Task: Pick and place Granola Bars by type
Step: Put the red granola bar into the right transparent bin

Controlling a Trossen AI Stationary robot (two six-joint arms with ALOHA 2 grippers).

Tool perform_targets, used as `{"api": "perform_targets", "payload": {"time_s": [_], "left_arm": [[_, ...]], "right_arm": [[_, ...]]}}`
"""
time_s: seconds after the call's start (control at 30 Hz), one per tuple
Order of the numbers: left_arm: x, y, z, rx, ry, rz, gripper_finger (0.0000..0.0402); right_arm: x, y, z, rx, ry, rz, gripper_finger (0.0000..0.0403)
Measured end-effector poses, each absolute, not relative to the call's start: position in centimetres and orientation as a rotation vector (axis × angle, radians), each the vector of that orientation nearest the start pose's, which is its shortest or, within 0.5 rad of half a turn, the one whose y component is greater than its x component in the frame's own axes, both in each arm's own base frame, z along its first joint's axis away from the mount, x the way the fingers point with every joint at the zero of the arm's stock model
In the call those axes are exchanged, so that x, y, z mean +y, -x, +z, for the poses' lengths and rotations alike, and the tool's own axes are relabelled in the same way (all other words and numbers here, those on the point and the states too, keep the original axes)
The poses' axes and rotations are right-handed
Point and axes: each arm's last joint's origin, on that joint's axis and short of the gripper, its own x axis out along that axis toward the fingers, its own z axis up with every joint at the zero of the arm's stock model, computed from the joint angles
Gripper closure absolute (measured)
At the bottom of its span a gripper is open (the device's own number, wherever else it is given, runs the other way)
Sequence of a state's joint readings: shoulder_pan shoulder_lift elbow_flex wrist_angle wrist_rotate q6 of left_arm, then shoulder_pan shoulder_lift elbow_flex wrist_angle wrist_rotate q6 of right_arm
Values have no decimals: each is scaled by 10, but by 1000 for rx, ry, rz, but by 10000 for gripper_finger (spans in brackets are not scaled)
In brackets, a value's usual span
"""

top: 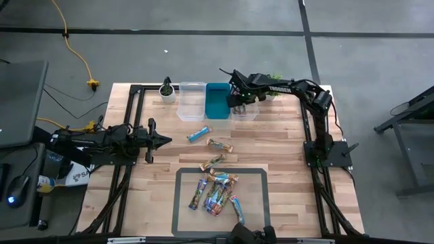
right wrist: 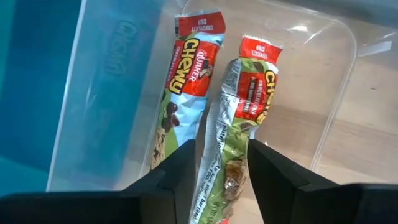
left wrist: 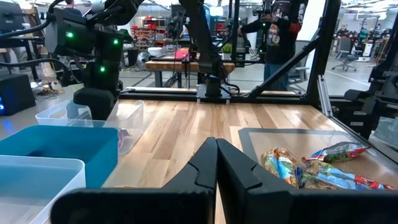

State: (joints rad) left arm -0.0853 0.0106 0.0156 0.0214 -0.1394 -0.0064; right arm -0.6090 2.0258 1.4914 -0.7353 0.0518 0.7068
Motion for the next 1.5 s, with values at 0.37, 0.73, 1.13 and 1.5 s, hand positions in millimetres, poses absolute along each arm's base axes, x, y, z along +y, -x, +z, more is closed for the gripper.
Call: {"api": "perform_targets", "payload": {"time_s": [0.37,0.73,1.13,1.5], "left_arm": [[-4,-97,170,-26,9,54,401],[-4,-97,170,-27,10,54,401],[-4,-97,170,-26,10,54,401],[-4,-97,170,-26,9,54,401]], "right_arm": [[-232,-334,176,1025,-948,-919,272],[-231,-329,206,951,-826,-882,273],[-221,-317,276,718,-661,-838,273],[-192,-305,337,497,-571,-737,273]]}}
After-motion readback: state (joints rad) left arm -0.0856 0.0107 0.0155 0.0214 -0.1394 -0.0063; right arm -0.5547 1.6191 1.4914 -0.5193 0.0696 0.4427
